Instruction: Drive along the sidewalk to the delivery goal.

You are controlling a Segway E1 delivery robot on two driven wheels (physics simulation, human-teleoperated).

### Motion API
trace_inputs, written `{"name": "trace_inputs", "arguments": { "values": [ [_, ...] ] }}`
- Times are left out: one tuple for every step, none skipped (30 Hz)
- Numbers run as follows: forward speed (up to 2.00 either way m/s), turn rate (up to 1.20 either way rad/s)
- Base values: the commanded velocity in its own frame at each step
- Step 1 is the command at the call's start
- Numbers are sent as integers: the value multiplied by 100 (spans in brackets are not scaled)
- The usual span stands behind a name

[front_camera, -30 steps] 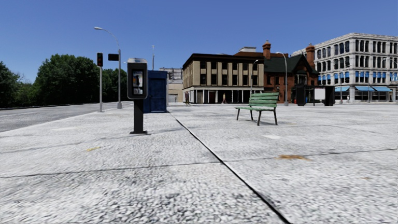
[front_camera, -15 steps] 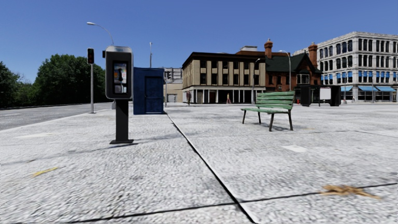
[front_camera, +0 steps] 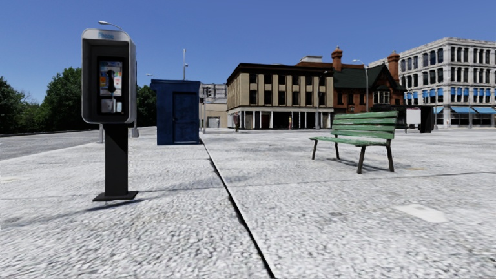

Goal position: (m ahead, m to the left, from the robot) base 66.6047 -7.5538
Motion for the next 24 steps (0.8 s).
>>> {"name": "trace_inputs", "arguments": {
  "values": [
    [200, 0],
    [200, 0],
    [200, 0],
    [200, 0],
    [200, 0],
    [200, 0],
    [200, 0],
    [200, 0],
    [200, 0],
    [200, 0],
    [200, 0],
    [200, 0],
    [200, 0],
    [200, 0],
    [200, 0],
    [200, 0],
    [200, 0],
    [200, 0],
    [200, 0],
    [200, 0],
    [200, 0],
    [200, 0],
    [200, 0],
    [200, 0]
  ]
}}
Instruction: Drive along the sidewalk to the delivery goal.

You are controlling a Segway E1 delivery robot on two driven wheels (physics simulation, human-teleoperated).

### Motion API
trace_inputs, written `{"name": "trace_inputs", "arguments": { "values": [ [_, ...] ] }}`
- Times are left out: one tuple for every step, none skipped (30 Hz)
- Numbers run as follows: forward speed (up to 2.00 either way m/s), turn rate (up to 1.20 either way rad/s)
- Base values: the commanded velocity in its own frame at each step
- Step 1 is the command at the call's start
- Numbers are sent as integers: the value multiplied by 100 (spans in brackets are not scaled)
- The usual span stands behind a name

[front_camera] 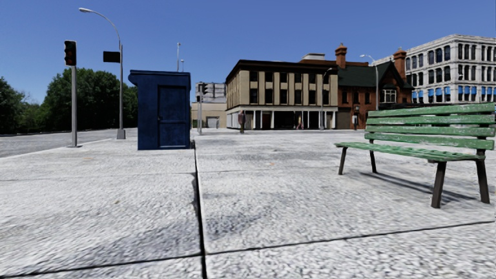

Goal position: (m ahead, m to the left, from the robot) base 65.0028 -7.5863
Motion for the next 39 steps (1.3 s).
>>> {"name": "trace_inputs", "arguments": {
  "values": [
    [200, 0],
    [200, 0],
    [200, 0],
    [200, 0],
    [200, 0],
    [200, 0],
    [200, 0],
    [200, 0],
    [200, 0],
    [200, 0],
    [200, 0],
    [200, 0],
    [200, 0],
    [200, 0],
    [200, 0],
    [200, 0],
    [200, 0],
    [200, 0],
    [200, 0],
    [200, 0],
    [200, 0],
    [200, 0],
    [200, 0],
    [200, 0],
    [200, 0],
    [200, 0],
    [200, 0],
    [200, 0],
    [200, 0],
    [200, 0],
    [200, 0],
    [200, 0],
    [200, 0],
    [200, 0],
    [200, 0],
    [200, 0],
    [200, 0],
    [200, 0],
    [200, 0]
  ]
}}
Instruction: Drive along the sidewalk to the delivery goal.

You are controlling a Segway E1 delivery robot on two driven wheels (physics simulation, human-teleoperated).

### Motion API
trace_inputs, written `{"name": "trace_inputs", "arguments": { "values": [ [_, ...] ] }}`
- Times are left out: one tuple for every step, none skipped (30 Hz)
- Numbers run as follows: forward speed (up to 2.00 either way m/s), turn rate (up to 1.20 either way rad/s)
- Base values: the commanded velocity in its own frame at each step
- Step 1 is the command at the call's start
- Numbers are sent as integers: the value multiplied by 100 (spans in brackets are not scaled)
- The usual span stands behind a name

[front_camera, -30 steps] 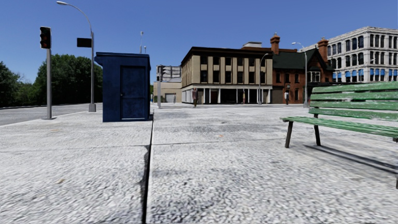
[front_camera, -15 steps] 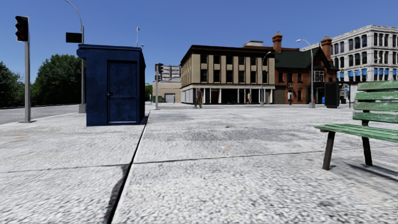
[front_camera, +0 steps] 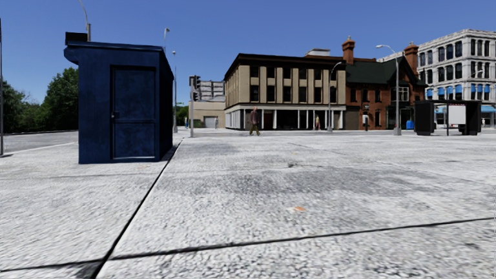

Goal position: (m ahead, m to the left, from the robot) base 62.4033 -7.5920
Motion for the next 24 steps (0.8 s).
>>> {"name": "trace_inputs", "arguments": {
  "values": [
    [200, 0],
    [200, 0],
    [200, 0],
    [200, 0],
    [200, 0],
    [200, 0],
    [200, 0],
    [200, 0],
    [200, 0],
    [200, 0],
    [200, 0],
    [200, 0],
    [200, 0],
    [200, 0],
    [200, 0],
    [200, 0],
    [200, 0],
    [200, 0],
    [200, 0],
    [200, 0],
    [200, 0],
    [200, 0],
    [200, 0],
    [200, 0]
  ]
}}
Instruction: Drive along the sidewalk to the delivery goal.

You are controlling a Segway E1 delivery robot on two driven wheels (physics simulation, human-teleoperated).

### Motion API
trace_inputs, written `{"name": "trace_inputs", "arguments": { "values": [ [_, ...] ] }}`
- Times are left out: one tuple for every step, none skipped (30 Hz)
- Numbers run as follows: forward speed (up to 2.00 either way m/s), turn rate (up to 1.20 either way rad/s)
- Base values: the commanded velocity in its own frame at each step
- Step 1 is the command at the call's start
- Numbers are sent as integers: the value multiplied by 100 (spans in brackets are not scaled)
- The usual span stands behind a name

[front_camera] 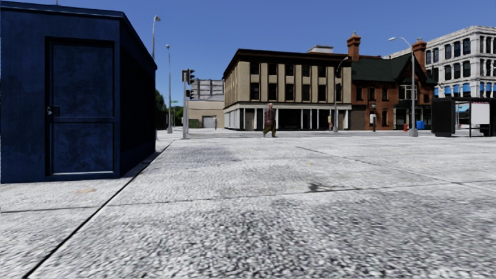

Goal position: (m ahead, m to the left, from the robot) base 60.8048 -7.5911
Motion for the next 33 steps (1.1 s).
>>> {"name": "trace_inputs", "arguments": {
  "values": [
    [200, 7],
    [200, 7],
    [200, 15],
    [200, 21],
    [200, 22],
    [200, 22],
    [200, 23],
    [200, 23],
    [200, 23],
    [200, 23],
    [200, 23],
    [200, 24],
    [200, 27],
    [200, 27],
    [200, 27],
    [200, 28],
    [200, 29],
    [200, 29],
    [200, 32],
    [200, 35],
    [200, 36],
    [200, 36],
    [200, 36],
    [200, 36],
    [200, 37],
    [200, 37],
    [200, 37],
    [200, 37],
    [200, 37],
    [200, 37],
    [200, 37],
    [200, 37],
    [200, 38]
  ]
}}
